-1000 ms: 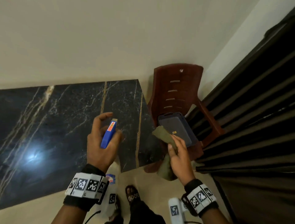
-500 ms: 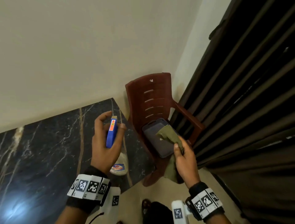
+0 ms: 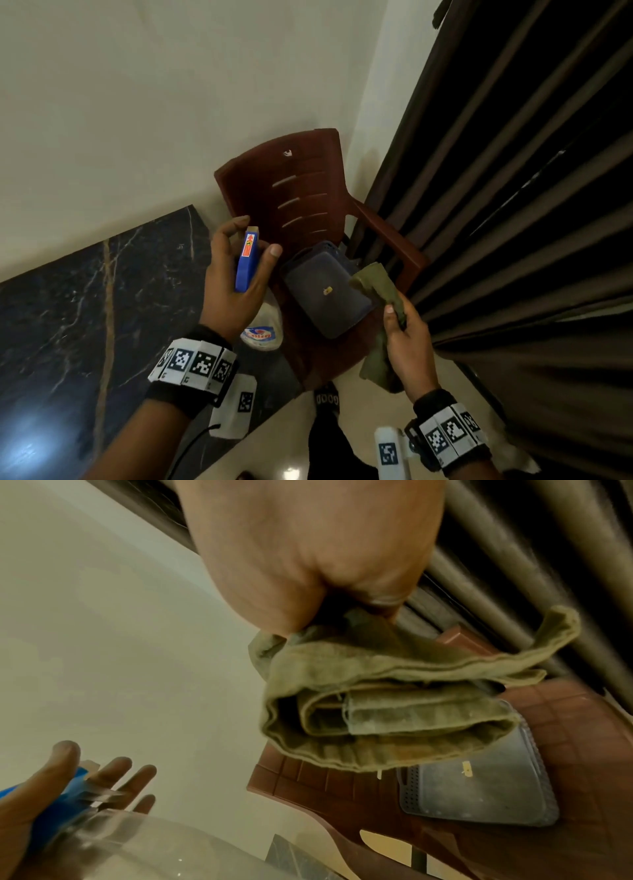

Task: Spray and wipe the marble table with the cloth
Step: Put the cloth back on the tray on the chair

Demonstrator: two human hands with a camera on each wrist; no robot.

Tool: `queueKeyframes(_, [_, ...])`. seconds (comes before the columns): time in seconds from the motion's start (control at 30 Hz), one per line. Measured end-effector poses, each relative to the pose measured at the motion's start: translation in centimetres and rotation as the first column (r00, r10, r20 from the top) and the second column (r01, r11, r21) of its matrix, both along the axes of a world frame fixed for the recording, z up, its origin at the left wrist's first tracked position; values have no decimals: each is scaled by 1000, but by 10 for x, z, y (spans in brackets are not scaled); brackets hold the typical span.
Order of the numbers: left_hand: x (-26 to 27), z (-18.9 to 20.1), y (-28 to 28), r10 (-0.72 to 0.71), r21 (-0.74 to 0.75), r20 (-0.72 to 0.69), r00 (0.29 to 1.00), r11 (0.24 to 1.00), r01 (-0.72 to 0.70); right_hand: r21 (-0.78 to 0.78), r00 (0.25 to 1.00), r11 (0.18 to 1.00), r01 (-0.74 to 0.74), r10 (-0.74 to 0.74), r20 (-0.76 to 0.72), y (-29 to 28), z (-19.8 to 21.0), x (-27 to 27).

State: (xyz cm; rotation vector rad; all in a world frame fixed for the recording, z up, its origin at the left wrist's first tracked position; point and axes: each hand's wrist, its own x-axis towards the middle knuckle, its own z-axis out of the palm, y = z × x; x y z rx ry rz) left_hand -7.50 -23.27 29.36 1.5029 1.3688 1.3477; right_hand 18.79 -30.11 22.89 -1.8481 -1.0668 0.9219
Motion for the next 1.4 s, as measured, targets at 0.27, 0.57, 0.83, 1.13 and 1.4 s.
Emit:
queueKeyframes(0.27, [70,-85,102,60,-149,-66,996,986,-69,-207,996,975,-85,77,-47,64,-84,53])
queueKeyframes(0.57, [116,-192,186,44,-375,-468,883,894,-244,-357,973,906,-229,217,-73,96,-182,85])
queueKeyframes(0.83, [123,-282,226,28,-491,-433,901,831,-262,-149,917,906,-395,399,-7,155,-246,86])
queueKeyframes(1.13, [133,-345,231,135,-529,-397,908,775,-347,-391,246,388,-834,898,366,222,-304,89])
queueKeyframes(1.4, [124,-352,235,112,-537,-464,879,753,-380,-614,-16,243,-751,923,385,239,-328,65])
